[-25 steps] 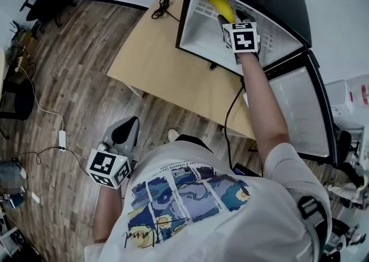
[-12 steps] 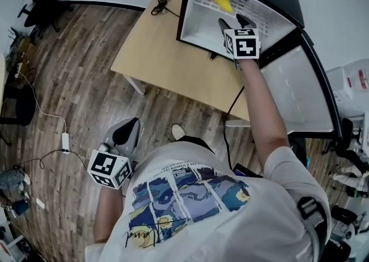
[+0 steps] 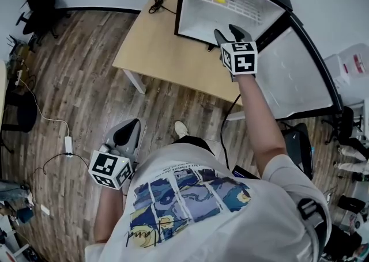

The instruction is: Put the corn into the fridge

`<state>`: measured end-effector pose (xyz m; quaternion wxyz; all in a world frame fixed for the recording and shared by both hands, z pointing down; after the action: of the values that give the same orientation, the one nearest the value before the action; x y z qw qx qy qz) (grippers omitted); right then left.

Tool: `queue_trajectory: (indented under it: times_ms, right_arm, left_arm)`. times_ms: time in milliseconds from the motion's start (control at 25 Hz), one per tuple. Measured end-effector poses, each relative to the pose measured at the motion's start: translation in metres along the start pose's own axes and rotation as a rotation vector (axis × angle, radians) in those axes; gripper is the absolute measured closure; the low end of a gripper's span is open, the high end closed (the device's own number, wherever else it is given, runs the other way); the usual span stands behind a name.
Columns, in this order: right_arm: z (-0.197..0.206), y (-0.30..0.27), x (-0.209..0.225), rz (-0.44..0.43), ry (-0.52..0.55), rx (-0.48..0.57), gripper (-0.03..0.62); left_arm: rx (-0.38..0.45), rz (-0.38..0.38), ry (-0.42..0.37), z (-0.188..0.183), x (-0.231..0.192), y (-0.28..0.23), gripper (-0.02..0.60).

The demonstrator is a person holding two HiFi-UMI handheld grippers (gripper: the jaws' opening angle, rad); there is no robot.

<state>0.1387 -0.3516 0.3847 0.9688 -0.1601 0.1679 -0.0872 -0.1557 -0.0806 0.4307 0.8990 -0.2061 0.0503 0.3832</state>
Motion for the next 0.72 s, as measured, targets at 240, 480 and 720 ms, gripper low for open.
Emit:
queue_trajectory:
  times_ms: [240,480,720]
  right_arm:
    - [0.024,0.06,-0.031,-0.027,-0.073,0.019,0.449]
    - [0.05,0.123,-0.064,-0.058,-0.116,0.028,0.484]
    - [0.077,0.183,-0.101,-0.113,-0.145,0.027,0.533]
  left_arm:
    - [-0.013,0.035,-0.002,0.021,0.017,0.021,0.572]
    - [-0.044,0.089,-0.013,0.044,0.032,0.034,0.572]
    - [-0.064,0.136,-0.049,0.058,0.047,0.034,0.572]
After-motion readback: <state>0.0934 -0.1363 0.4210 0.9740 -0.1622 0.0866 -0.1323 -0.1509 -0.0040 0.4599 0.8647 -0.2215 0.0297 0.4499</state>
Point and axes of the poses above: the fingertips, and each gripper's own axes: y backward along the fingers, x to its right, z out of its underside, the point moved 1 cm from there along y, backward along the fingers, and after that the axes turned 6 degrees about z, right-handed, at the moved point
